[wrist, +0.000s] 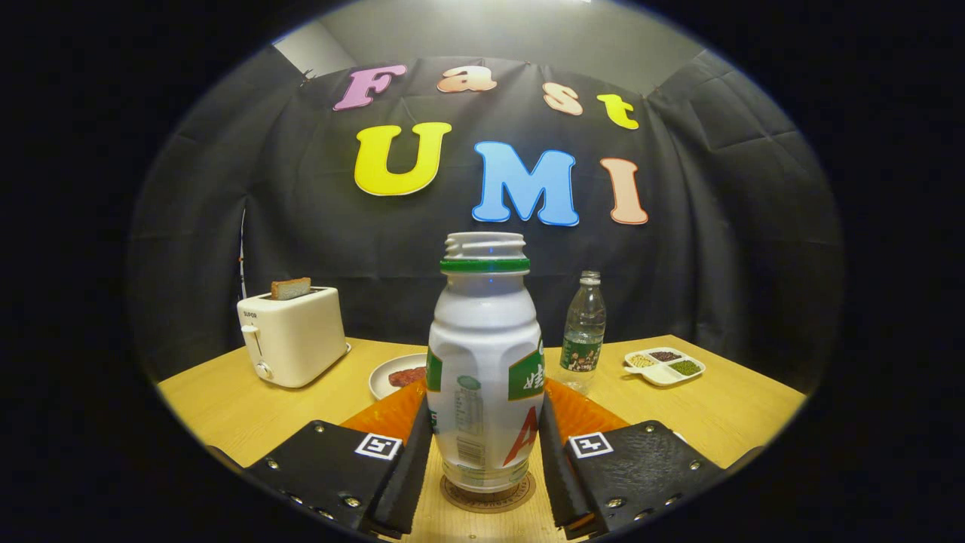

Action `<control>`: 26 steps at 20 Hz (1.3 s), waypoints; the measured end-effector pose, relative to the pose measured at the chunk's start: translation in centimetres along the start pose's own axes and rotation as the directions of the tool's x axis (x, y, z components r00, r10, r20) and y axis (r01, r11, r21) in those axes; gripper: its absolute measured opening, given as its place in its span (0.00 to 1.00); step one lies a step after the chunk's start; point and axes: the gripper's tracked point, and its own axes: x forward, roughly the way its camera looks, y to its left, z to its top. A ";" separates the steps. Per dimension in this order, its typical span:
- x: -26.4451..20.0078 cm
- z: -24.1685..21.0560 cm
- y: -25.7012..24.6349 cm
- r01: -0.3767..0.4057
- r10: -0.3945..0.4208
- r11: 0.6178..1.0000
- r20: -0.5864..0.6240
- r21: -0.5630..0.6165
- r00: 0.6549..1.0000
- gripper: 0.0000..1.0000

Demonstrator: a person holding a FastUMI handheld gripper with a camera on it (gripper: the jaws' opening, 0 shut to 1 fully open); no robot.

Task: Take the bottle from table, then pour the juice into the cup, finally place the bottle on the coaster

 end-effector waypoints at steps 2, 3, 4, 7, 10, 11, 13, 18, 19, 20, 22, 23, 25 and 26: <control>0.3 -0.6 0.0 -0.002 0.002 1.000 -0.008 -0.003 1.000 0.66; 0.4 -0.8 -0.1 -0.002 0.002 1.000 -0.013 -0.002 1.000 0.66; 0.7 -1.2 -0.1 -0.006 0.006 1.000 -0.020 0.003 1.000 0.66; 1.0 -2.0 -0.2 -0.011 0.012 1.000 -0.027 0.024 1.000 0.66; 1.3 -2.8 -0.4 -0.011 0.013 0.999 -0.039 0.051 0.999 0.66; 1.4 -3.1 -0.5 -0.013 0.015 0.998 -0.042 0.060 0.999 0.66; 1.3 -3.0 -0.3 -0.014 0.016 0.998 -0.032 0.067 0.999 0.66; 1.2 -3.9 -0.3 -0.028 0.031 0.997 -0.046 0.072 0.998 0.66; 1.3 -4.0 -0.4 -0.028 0.032 0.997 -0.047 0.068 0.998 0.66; 1.4 -4.3 -0.4 -0.030 0.034 0.997 -0.053 0.065 0.998 0.66; 1.4 -4.3 -0.5 -0.034 0.037 0.998 -0.046 0.058 0.998 0.66; 1.4 -4.3 -0.5 -0.035 0.038 0.998 -0.046 0.053 0.998 0.66; 1.4 -4.2 -0.6 -0.032 0.035 0.998 -0.044 0.058 0.998 0.66; 1.4 -4.2 -0.7 -0.030 0.033 0.998 -0.042 0.061 0.999 0.66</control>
